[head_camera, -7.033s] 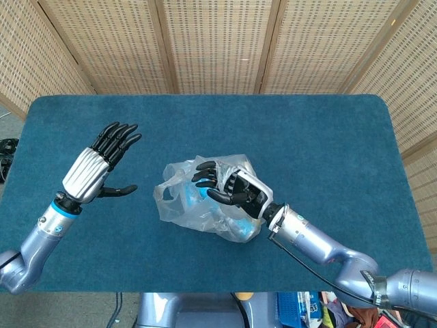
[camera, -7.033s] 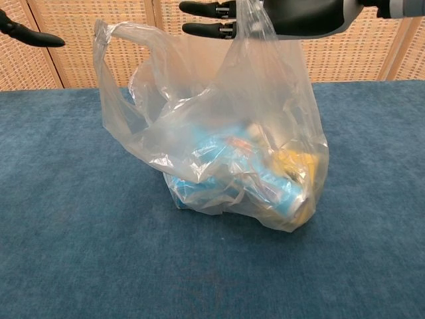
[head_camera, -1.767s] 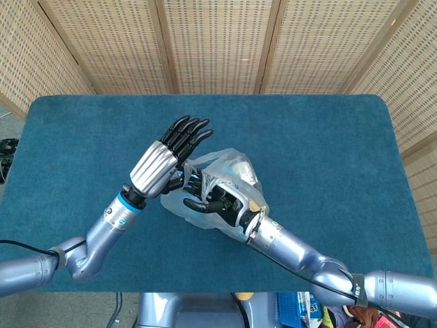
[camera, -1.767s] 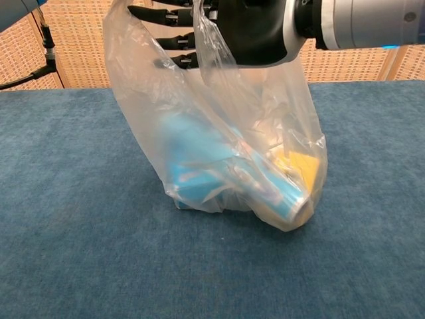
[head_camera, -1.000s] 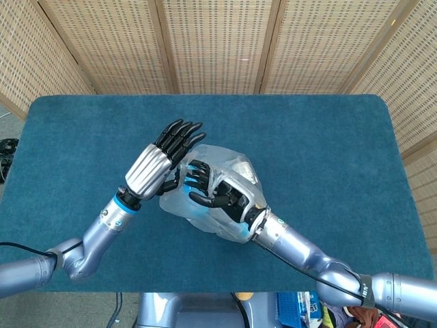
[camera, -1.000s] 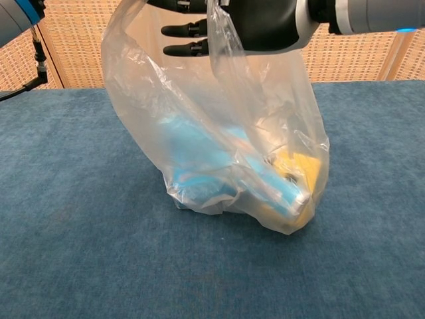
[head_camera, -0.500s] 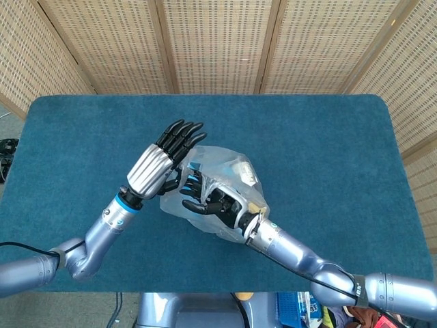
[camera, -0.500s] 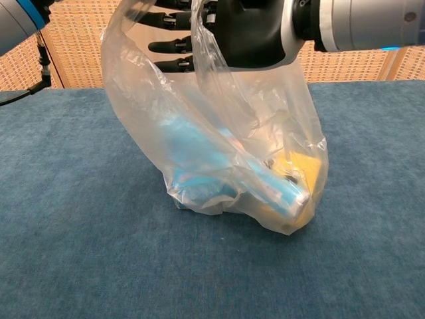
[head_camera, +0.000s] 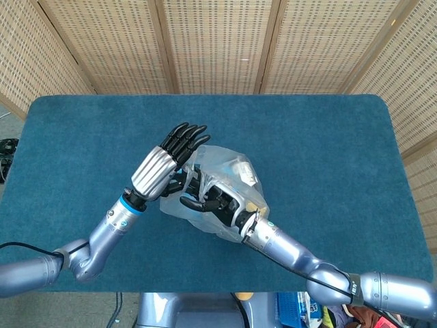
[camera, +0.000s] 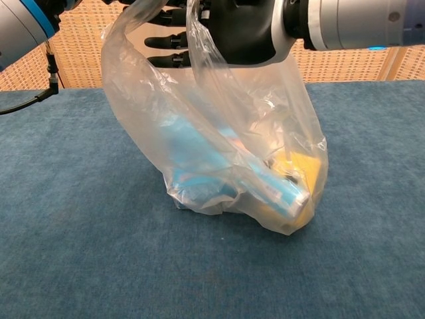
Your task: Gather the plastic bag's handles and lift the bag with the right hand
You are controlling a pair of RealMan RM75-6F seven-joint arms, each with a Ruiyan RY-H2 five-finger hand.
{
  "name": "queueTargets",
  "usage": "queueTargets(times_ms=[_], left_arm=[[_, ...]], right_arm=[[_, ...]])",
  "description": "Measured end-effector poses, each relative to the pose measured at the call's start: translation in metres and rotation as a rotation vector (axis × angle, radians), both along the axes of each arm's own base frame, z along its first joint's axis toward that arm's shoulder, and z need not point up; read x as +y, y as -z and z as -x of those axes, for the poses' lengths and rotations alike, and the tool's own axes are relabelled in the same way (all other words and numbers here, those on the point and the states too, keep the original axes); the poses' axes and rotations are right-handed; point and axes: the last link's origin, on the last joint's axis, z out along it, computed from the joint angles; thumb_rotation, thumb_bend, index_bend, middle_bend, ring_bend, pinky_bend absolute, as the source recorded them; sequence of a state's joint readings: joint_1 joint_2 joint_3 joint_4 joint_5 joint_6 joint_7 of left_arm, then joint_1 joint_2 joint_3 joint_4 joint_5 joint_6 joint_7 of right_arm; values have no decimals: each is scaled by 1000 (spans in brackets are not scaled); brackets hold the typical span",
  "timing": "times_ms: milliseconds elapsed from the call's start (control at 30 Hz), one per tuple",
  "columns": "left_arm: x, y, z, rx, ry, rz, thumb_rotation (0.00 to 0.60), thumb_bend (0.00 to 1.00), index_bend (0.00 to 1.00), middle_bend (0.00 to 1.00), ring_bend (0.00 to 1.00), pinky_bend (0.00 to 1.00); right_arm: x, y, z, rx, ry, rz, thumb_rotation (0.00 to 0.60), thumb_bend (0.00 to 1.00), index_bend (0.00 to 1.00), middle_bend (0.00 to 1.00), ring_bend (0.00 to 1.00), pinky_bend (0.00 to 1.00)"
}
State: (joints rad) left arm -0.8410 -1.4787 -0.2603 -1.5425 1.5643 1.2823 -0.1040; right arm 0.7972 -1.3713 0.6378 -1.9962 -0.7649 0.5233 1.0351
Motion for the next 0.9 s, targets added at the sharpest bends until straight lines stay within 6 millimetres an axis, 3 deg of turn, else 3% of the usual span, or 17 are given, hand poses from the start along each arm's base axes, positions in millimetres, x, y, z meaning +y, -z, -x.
queueTargets(times_ms=[467,900], left_arm=[[-1,4,-5,-20,-2,20,600,847,0,0,0,0],[1,4,-6,-42,-16,34,600,848,0,0,0,0]], right_arm=[[-1,-1,-8,-40,12,9,600,387,22,162,10,125],[3,9,-13,-63,20,-14,600,387,9,158,14,134]])
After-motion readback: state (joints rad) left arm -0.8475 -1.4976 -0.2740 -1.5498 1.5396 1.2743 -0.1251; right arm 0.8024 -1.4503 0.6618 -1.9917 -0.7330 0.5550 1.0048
